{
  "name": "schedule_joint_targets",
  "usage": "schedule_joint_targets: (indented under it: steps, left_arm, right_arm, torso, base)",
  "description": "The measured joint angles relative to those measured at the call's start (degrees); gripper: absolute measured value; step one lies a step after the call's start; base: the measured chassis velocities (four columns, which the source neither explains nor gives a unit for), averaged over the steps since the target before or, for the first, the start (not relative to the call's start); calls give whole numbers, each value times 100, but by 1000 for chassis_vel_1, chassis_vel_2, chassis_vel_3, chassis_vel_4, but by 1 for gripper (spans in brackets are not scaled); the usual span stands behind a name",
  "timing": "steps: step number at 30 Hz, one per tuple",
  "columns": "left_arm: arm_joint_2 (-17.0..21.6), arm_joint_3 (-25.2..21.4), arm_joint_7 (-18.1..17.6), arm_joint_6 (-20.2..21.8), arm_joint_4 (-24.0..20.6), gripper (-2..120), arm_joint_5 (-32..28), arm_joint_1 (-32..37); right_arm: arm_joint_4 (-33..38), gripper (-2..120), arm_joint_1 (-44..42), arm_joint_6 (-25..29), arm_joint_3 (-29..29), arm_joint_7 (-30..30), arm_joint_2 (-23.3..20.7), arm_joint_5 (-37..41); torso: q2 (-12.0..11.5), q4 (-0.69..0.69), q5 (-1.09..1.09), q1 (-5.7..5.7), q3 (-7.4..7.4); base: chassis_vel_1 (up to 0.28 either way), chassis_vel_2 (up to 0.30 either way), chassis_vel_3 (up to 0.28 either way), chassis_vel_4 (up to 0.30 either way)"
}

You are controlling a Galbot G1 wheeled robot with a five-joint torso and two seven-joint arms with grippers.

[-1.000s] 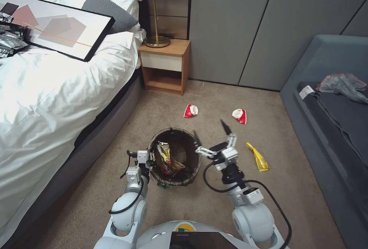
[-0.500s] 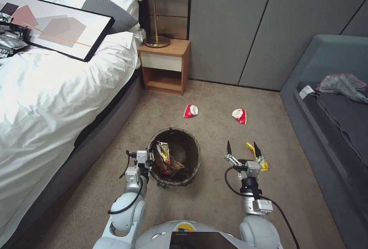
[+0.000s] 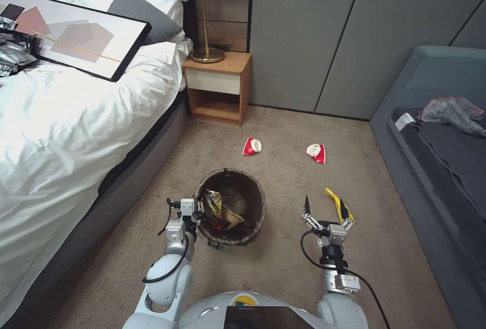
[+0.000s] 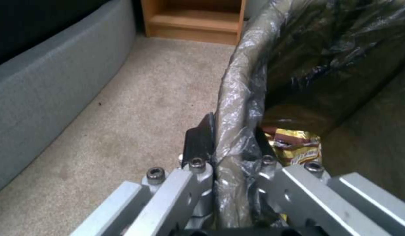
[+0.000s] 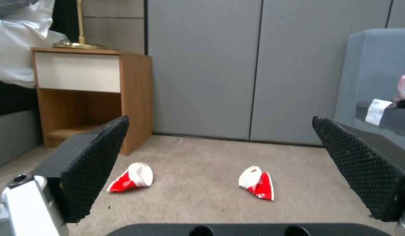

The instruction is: Pick up the trash bin, then pick up the garbage from the floor and place it into the trash bin.

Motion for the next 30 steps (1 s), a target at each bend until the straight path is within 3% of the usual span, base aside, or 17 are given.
schedule_joint_targets:
  steps: [30]
  left_arm:
    - [-25,-23,4,-5,3,5,14,-5]
  right_arm:
    - [-166,96,201,131,96,-122,77,-86]
  torso:
    - [0,0,0,0,0]
  base:
    - [-13,13,15,-15]
